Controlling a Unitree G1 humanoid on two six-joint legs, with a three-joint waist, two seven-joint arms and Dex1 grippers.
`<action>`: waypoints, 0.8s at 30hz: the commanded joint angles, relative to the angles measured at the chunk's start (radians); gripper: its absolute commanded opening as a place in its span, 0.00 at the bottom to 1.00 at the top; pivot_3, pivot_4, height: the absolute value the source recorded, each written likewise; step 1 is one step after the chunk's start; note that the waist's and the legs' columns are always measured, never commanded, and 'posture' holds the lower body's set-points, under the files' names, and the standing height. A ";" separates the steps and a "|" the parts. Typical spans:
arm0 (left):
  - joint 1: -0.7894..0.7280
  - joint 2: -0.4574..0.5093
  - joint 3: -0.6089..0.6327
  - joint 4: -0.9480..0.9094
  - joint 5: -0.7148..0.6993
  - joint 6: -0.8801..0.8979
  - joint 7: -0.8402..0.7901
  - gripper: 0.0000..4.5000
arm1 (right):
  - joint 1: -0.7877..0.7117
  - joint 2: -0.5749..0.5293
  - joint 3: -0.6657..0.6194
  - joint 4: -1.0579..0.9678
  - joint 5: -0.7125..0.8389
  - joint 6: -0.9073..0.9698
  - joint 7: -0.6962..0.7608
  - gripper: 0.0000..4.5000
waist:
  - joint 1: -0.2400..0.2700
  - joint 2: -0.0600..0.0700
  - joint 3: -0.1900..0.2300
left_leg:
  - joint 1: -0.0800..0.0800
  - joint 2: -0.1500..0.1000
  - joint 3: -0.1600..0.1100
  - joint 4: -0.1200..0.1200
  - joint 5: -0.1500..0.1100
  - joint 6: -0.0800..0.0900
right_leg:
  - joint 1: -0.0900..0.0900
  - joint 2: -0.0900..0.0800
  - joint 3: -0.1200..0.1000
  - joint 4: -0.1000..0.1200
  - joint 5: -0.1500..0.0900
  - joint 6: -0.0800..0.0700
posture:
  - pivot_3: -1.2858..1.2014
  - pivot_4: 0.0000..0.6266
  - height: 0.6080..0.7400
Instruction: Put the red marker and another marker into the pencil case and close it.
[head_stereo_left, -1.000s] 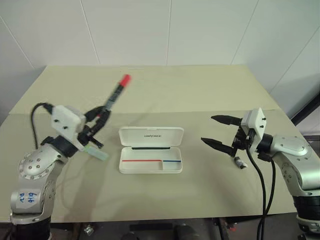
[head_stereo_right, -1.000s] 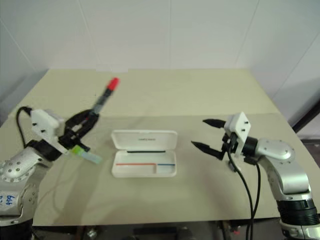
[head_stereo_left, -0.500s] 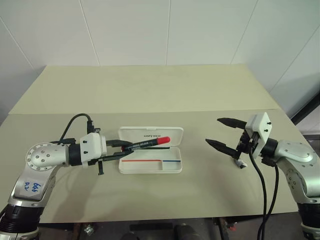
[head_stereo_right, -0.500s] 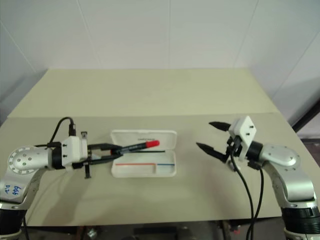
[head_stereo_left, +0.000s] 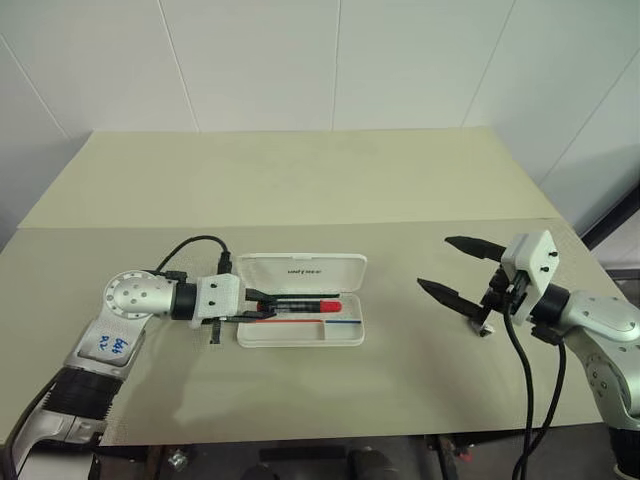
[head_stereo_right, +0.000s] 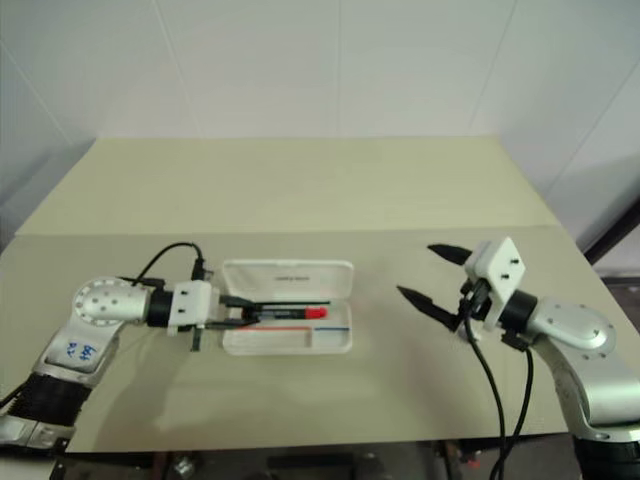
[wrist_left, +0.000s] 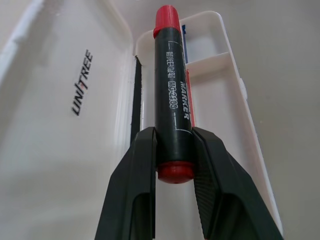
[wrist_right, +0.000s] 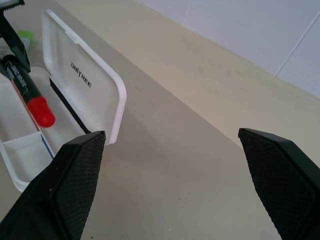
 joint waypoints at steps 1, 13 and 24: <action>-0.037 -0.021 -0.015 0.029 0.016 -0.025 0.000 0.15 | 0.018 0.002 -0.045 -0.060 0.021 0.004 -0.028 1.00 | 0.001 0.000 0.000 | 0.000 0.000 0.000 0.000 0.000 0.000 | 0.000 0.000 0.000 0.000 0.000 0.000 | 0.52 0.24 1.00; -0.068 -0.054 -0.042 0.126 0.079 -0.065 0.037 0.32 | 0.075 -0.013 -0.083 -0.090 0.042 0.009 -0.029 1.00 | 0.001 0.000 0.000 | 0.001 0.000 0.000 0.001 0.001 0.001 | 0.000 0.000 0.000 0.002 0.000 0.000 | 0.52 0.24 1.00; -0.047 -0.075 -0.011 0.072 0.038 -0.056 0.053 0.80 | 0.045 -0.002 -0.051 -0.058 0.034 -0.005 -0.020 1.00 | 0.002 0.000 0.000 | 0.000 0.000 0.000 0.000 0.001 0.001 | 0.000 0.000 0.000 0.002 0.000 0.000 | 0.52 0.24 1.00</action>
